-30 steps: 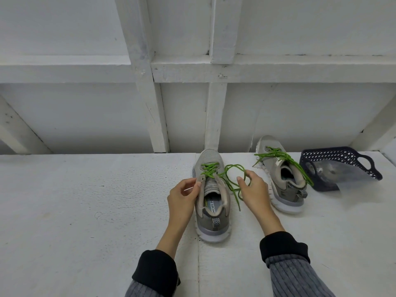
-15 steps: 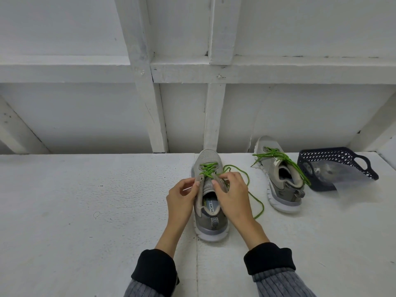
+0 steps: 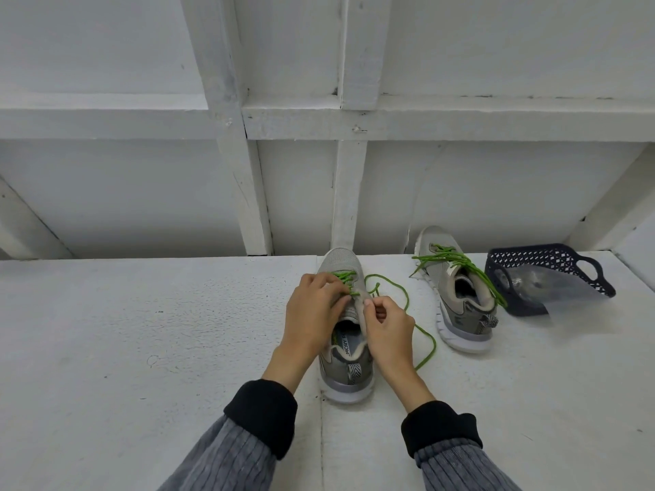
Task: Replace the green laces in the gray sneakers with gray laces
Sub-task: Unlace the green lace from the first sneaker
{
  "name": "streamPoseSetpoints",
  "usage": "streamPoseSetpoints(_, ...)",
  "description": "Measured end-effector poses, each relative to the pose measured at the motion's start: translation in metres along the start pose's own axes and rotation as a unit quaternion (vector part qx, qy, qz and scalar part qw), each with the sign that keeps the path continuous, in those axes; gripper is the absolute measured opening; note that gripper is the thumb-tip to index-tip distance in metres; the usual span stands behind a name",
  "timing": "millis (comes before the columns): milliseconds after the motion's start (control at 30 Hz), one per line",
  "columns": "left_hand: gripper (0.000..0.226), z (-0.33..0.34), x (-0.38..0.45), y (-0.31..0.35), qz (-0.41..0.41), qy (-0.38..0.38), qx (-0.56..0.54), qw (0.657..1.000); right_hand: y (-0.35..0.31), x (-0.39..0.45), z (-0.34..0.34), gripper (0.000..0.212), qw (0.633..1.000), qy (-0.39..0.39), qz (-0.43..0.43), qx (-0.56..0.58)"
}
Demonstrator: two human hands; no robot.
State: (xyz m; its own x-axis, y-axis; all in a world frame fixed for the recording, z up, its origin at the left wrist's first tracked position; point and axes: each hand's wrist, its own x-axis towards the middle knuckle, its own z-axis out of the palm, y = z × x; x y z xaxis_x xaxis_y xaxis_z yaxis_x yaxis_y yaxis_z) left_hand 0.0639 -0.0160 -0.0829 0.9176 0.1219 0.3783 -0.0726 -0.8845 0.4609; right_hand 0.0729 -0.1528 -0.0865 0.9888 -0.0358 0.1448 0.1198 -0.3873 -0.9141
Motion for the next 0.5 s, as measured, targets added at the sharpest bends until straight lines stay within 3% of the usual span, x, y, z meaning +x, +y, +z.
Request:
streamPoseSetpoints(67, 0.013, 0.0, 0.002, 0.001, -0.005, 0.006, -0.034, 0.999, 0.0, 0.0, 0.001, 0.015, 1.0, 0.004, 0.002, 0.001)
streamPoseSetpoints(133, 0.008, 0.001, 0.0, 0.002, -0.075, 0.03, -0.167, 0.983, 0.001, 0.0, 0.002, 0.015, 1.0, 0.01, 0.009, 0.009)
streamPoseSetpoints(233, 0.005, 0.003, -0.011, 0.001, -0.263, 0.102, -0.366, 0.887, 0.003, 0.0, 0.003, 0.016, 1.0, 0.006, 0.019, 0.018)
streamPoseSetpoints(300, 0.007, 0.01, -0.019, -0.004, -0.343, 0.089, -0.386, 0.852, 0.003, 0.001, 0.004, 0.016, 1.0, 0.0, 0.02, 0.015)
streamPoseSetpoints(400, 0.008, 0.009, -0.02, -0.004, -0.318, 0.076, -0.368, 0.871, 0.003, 0.0, 0.003, 0.015, 1.0, 0.002, 0.017, 0.014)
streamPoseSetpoints(500, 0.024, -0.003, -0.01, -0.001, -0.174, 0.081, -0.293, 0.937, 0.002, 0.0, 0.003, 0.015, 1.0, 0.002, 0.009, 0.014)
